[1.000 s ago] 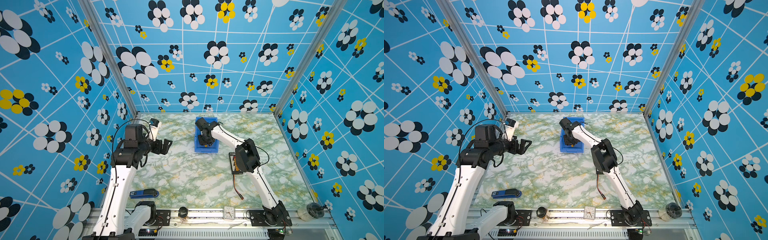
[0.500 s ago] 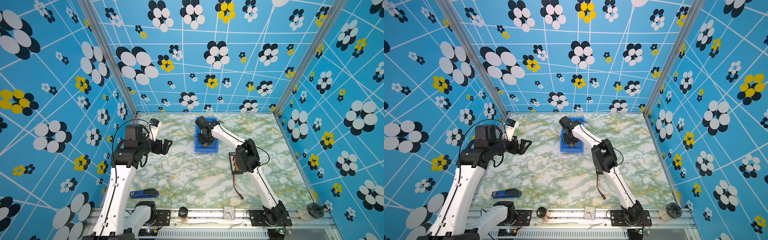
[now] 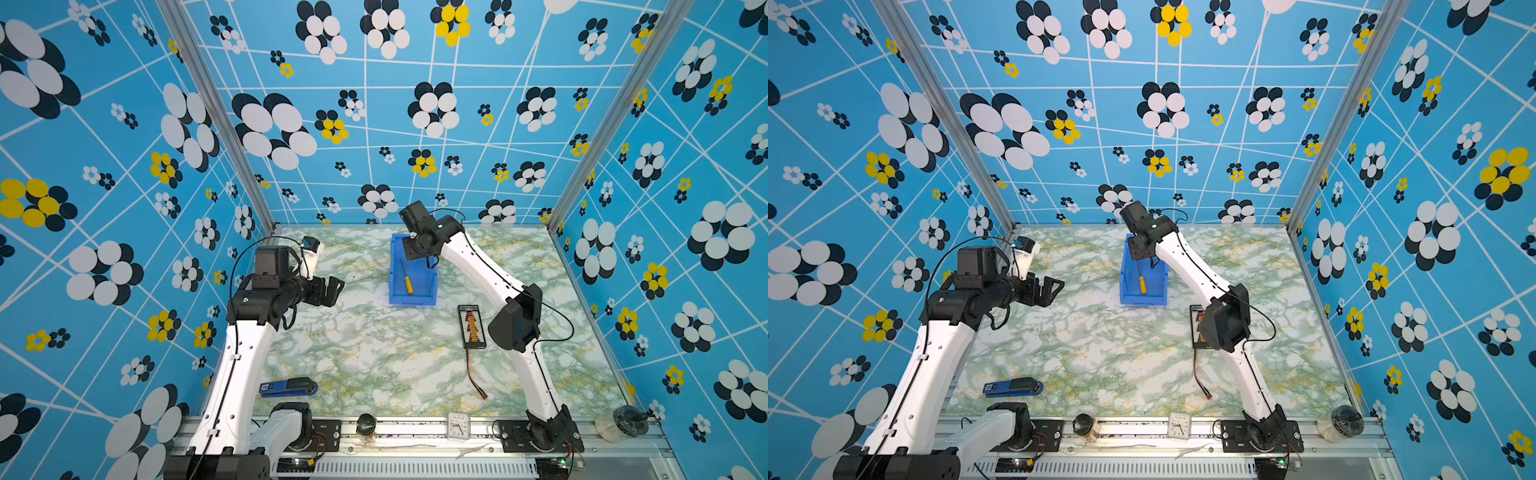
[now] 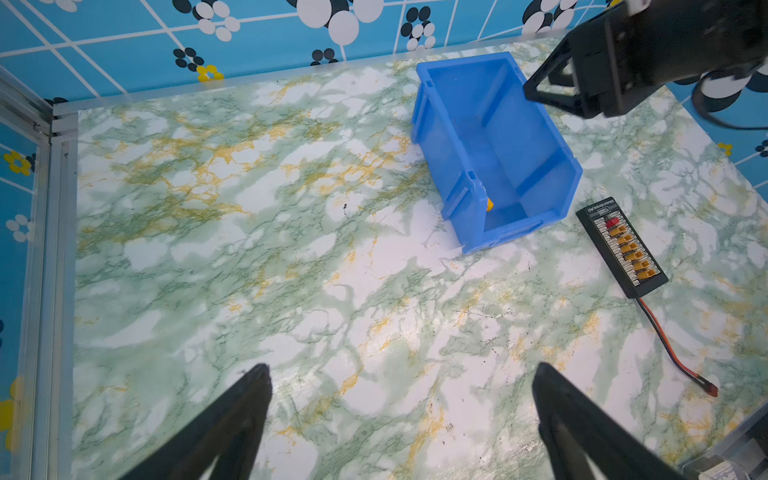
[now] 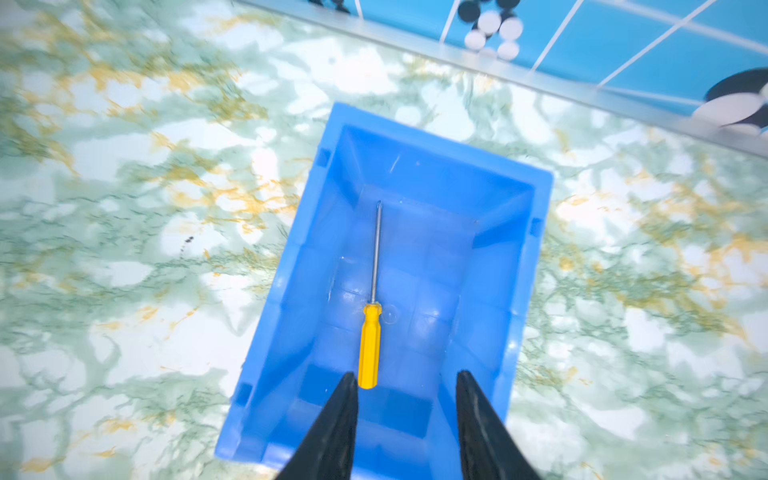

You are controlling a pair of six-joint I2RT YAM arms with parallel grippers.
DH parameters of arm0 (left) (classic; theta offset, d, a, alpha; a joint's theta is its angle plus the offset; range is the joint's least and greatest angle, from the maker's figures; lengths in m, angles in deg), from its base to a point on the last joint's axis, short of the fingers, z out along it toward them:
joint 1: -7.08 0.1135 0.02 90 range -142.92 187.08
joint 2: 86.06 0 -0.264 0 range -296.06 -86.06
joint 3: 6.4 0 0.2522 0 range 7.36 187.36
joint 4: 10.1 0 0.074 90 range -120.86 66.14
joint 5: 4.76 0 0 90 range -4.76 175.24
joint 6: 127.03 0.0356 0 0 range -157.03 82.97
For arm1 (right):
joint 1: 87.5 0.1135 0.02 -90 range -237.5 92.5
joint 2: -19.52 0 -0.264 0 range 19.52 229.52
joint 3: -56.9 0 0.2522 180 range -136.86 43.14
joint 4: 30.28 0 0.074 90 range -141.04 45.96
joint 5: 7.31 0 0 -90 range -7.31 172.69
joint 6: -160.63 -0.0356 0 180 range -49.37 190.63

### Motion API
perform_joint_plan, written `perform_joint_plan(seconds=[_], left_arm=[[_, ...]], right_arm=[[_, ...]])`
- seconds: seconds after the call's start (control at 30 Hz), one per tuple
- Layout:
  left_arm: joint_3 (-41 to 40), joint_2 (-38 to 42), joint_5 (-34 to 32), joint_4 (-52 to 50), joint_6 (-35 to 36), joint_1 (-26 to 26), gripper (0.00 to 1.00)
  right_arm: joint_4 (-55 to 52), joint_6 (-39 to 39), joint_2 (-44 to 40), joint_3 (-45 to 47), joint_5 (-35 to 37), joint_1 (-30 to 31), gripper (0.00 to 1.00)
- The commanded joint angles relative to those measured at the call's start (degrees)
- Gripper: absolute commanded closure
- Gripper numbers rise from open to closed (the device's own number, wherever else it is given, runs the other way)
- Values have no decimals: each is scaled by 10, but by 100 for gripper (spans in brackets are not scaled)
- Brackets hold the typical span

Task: Put the screwdriver in the bin
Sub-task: Place the screwdriver into the bin, then reset both arms

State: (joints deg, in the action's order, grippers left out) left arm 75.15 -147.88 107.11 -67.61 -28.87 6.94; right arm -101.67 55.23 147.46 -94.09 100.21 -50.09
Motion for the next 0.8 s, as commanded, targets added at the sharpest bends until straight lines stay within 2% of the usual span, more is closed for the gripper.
perform_joint_plan(seconds=[0.0, 0.1, 0.13, 0.17, 0.2, 0.23, 0.3, 0.57, 0.77], left_arm=[[12, -7, -20, 2, -6, -1, 1], [12, -17, -28, 8, -15, 5, 1], [13, -21, -28, 9, -21, 9, 1], [15, -25, -26, 11, -27, 15, 1], [16, -30, -25, 12, -32, 21, 1], [16, -33, -23, 14, -39, 28, 1], [17, -41, -14, 20, -52, 45, 1], [-5, -74, 7, 66, -97, 109, 1], [-83, -77, -22, 176, -129, 132, 1]], right_arm=[[24, 18, -82, 35, 34, -1, 54], [63, 23, -142, 85, 46, -2, 48], [78, 24, -163, 107, 50, -2, 42], [95, 26, -187, 134, 53, -3, 41], [112, 28, -208, 160, 61, -3, 33], [137, 31, -235, 198, 67, -4, 31], [190, 32, -294, 278, 87, -6, 2], [390, 37, -511, 608, 142, -41, 1], [349, 29, -563, 671, 147, -77, 1]])
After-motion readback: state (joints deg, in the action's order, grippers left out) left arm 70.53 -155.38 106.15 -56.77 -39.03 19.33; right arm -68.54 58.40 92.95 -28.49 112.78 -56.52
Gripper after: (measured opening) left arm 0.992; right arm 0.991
